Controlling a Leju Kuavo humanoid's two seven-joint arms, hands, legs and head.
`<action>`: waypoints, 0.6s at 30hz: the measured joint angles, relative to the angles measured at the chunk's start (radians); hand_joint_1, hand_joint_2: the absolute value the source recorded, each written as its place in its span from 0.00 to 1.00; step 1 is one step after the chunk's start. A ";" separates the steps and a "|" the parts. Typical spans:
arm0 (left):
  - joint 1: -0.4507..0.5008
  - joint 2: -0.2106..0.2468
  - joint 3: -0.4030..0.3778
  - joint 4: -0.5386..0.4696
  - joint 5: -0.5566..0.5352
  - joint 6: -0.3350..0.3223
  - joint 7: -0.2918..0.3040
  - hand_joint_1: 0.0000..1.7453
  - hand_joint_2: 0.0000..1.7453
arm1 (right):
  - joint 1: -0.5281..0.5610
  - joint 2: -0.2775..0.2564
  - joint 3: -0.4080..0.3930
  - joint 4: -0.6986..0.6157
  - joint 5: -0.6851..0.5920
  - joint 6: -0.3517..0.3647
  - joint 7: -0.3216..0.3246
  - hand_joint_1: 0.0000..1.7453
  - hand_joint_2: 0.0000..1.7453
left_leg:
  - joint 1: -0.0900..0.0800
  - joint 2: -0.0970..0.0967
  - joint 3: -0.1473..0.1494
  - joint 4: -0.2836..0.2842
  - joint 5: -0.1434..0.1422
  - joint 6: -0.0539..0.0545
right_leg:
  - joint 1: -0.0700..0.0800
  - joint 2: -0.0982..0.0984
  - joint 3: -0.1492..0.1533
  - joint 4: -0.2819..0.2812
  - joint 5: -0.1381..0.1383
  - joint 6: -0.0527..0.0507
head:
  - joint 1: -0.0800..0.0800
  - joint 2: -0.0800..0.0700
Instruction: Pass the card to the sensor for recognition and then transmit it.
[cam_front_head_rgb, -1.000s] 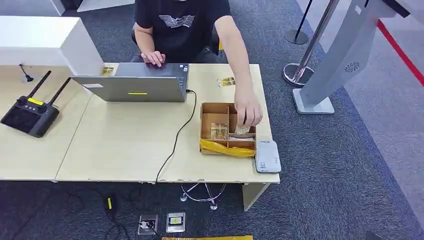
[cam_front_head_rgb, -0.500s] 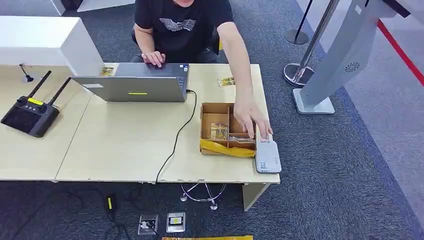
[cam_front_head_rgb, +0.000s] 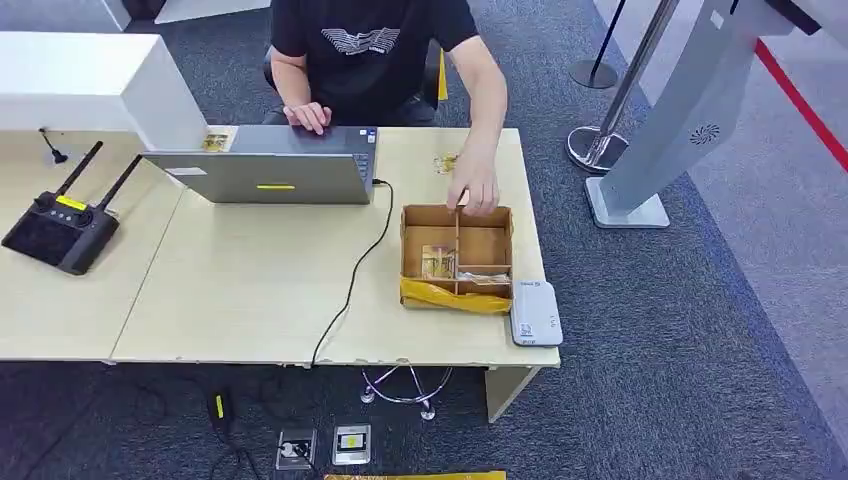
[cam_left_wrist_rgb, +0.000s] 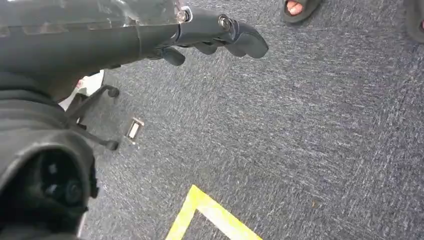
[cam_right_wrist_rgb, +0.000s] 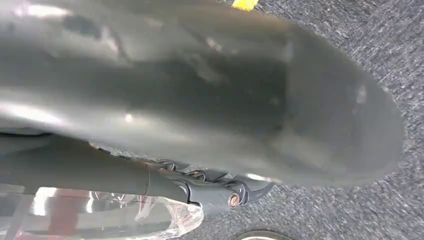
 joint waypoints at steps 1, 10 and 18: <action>0.000 0.000 0.000 0.000 0.000 0.000 -0.001 0.00 0.00 | 0.000 0.002 -0.004 0.000 0.000 -0.001 0.000 0.00 0.00 | 0.000 0.000 0.000 0.000 0.000 0.000 | 0.000 0.000 0.000 0.000 0.000 0.000 | 0.000 0.000; 0.000 -0.004 0.000 0.000 0.001 -0.002 0.003 0.00 0.00 | -0.001 0.002 -0.005 0.000 0.000 0.053 -0.004 0.00 0.00 | 0.000 0.000 0.000 0.000 0.000 0.000 | 0.000 0.000 0.000 0.000 0.000 0.000 | 0.000 0.000; 0.000 -0.003 0.000 0.007 0.004 -0.003 0.002 0.00 0.00 | -0.001 0.005 -0.005 0.000 0.007 0.103 -0.025 0.00 0.00 | 0.000 0.000 0.000 0.000 0.000 0.000 | 0.000 0.000 0.000 0.000 0.000 0.000 | 0.000 0.000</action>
